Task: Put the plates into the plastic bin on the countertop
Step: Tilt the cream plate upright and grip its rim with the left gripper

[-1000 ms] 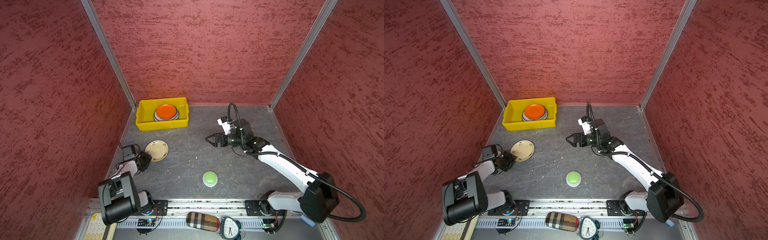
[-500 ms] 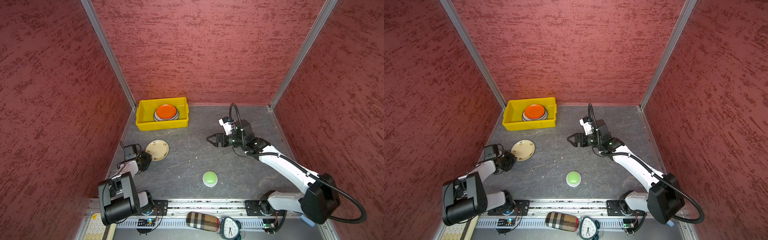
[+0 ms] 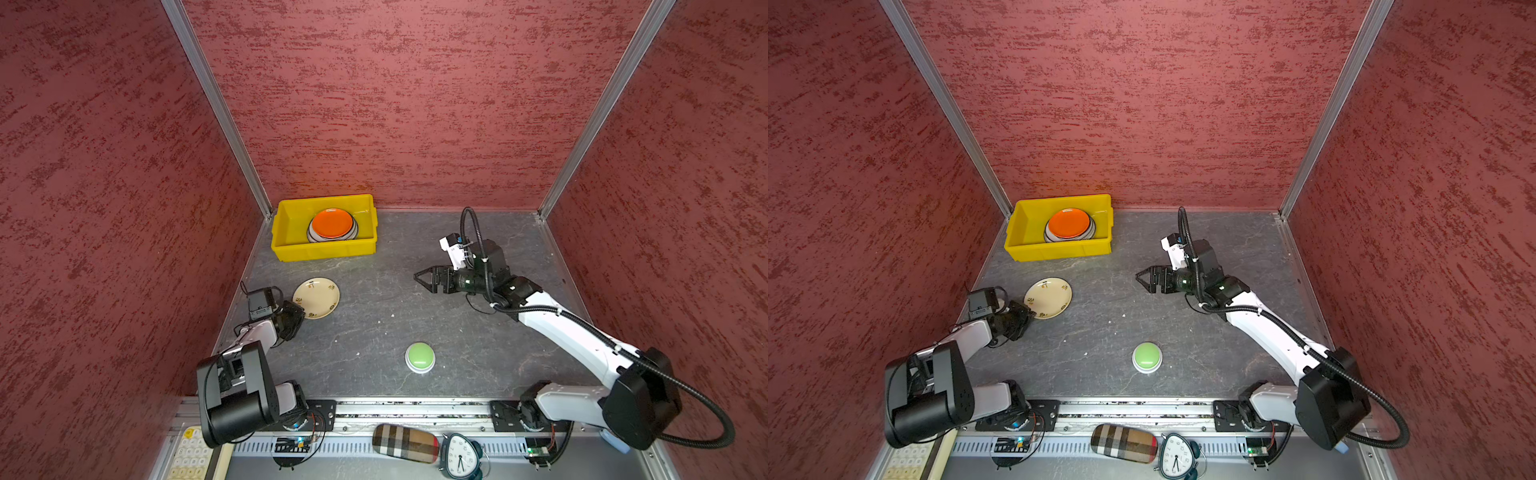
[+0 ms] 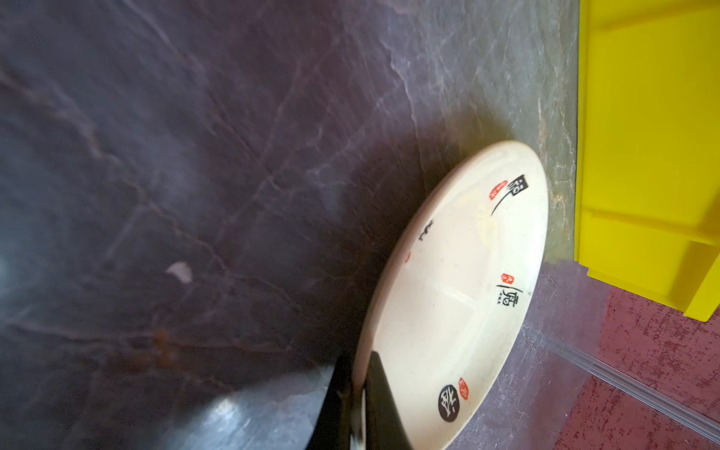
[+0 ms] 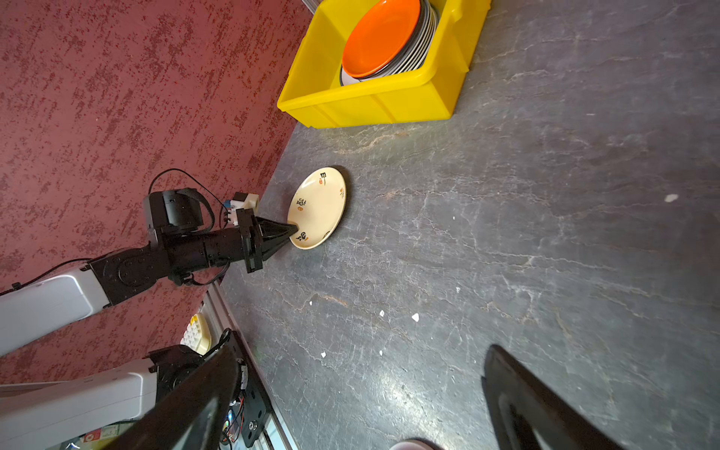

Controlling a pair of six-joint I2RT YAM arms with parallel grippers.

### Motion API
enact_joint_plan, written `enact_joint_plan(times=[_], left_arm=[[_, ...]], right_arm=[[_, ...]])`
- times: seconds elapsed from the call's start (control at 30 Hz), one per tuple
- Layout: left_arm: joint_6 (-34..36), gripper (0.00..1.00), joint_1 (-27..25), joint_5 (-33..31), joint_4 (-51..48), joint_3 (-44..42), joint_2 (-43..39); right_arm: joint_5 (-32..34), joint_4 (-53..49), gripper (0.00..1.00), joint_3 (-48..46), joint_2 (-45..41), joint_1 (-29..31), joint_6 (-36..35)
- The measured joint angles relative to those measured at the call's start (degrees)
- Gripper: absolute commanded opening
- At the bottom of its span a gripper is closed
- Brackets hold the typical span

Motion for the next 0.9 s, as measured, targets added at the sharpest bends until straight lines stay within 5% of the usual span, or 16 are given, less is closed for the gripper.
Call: enact_joint_plan(times=[0.9], left_arm=[[-2.4, 0.00, -4.5, -1.6, -6.3, 0.1, -10.3]], right_arm=[[0.9, 0.2, 0.99, -1.4, -2.0, -0.2, 1.4]])
